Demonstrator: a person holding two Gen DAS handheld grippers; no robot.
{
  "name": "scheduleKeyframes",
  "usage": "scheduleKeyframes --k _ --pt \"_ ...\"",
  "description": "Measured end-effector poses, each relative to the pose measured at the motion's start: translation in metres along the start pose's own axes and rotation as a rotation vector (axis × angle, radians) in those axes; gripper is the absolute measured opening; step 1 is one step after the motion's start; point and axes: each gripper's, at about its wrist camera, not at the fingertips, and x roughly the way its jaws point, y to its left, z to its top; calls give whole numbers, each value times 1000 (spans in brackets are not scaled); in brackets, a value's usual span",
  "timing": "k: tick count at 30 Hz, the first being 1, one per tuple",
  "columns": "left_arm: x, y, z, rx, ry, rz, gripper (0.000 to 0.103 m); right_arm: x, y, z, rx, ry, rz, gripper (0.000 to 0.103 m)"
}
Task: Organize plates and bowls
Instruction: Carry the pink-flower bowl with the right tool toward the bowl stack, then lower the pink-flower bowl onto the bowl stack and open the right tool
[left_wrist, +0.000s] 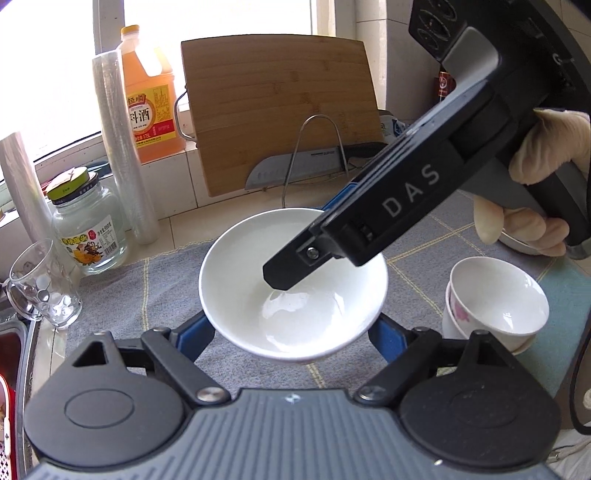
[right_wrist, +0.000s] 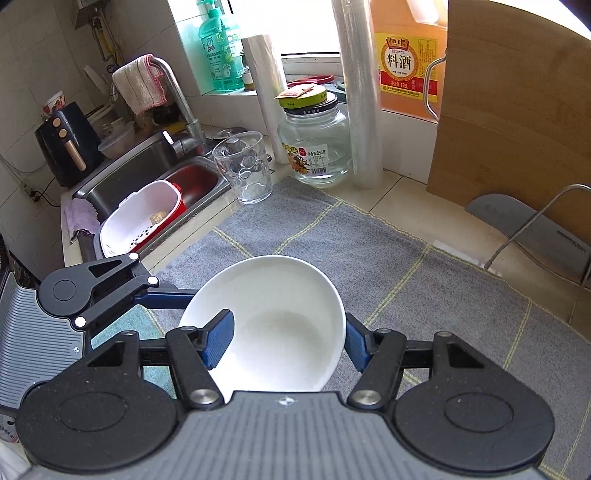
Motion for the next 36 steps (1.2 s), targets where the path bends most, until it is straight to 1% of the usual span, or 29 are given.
scheduleKeyframes --k 4,9,20,23,28,36 --pt "-5 -20 2 18 5 -30 89 -20 1 -17 2 -13 -26 69" --pt "-11 -45 7 61 -12 -63 89 -49 -4 -38 29 -35 -56 69" --pt "-9 -100 19 137 -29 -173 89 -101 -23 -82 103 -71 -157 69" --pt "-7 -112 20 162 -31 -202 89 -112 -26 -94 130 -77 -177 69" --pt "-5 -127 19 174 -22 -248 89 -124 -29 -113 155 -68 -211 69" --pt "-1 -136 10 176 8 -279 89 -129 -31 -136 201 -58 -216 69"
